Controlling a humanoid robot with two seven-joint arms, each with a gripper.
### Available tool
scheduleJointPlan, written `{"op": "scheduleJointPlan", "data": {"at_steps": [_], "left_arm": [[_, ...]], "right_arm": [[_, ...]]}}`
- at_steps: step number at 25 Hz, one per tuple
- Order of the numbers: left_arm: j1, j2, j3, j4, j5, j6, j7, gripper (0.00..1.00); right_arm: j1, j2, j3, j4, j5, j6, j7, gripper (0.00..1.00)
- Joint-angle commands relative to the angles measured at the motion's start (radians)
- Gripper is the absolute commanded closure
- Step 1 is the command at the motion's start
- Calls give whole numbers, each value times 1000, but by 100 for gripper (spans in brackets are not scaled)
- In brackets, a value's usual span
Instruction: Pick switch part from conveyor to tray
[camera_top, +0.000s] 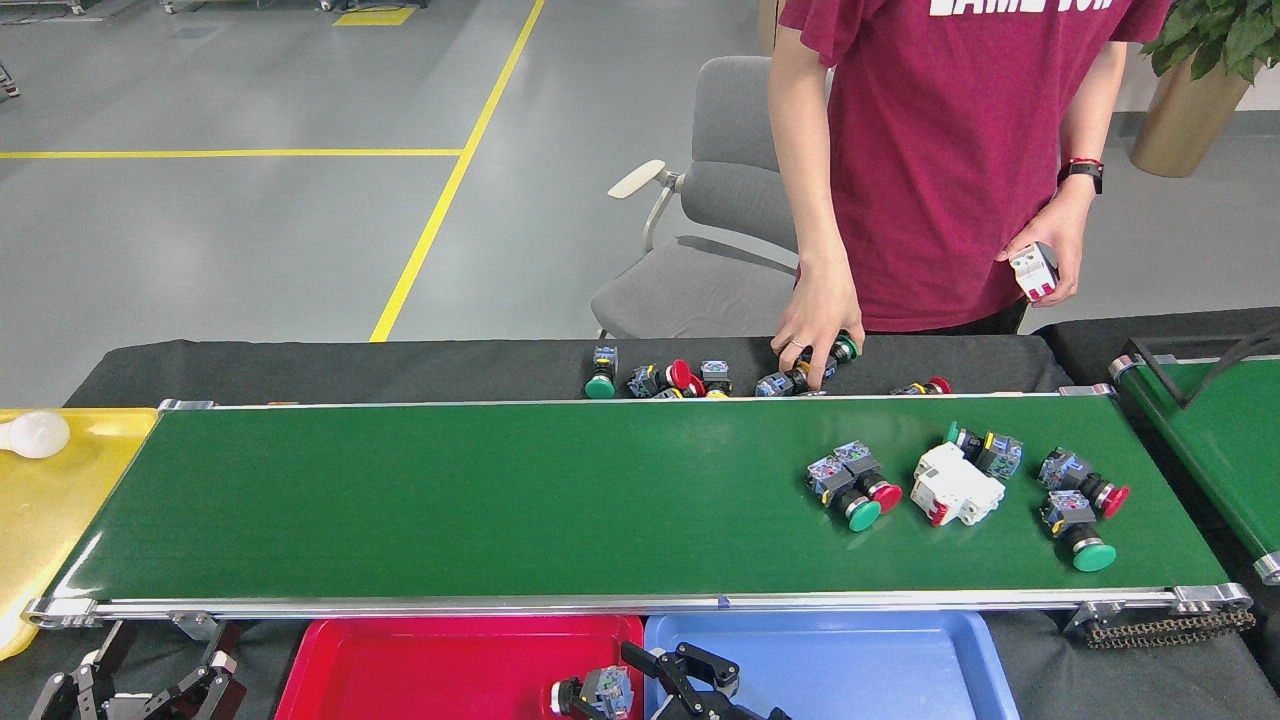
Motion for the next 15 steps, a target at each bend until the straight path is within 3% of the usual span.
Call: {"op": "scheduleJointPlan", "data": {"at_steps": [1,9,15], "left_arm": [[-4,6,3,-12,0,2,4,0],[1,4,6,-17,0,2,4,0],[7,7,9,-26,0,2,4,0]], "right_arm": [[-13,9,-1,-26,-1,14,2,4],[-2,-77,-155,-208,-1,302,-35,5],[61,-126,-380,-219,-1,376,-141,4]]}}
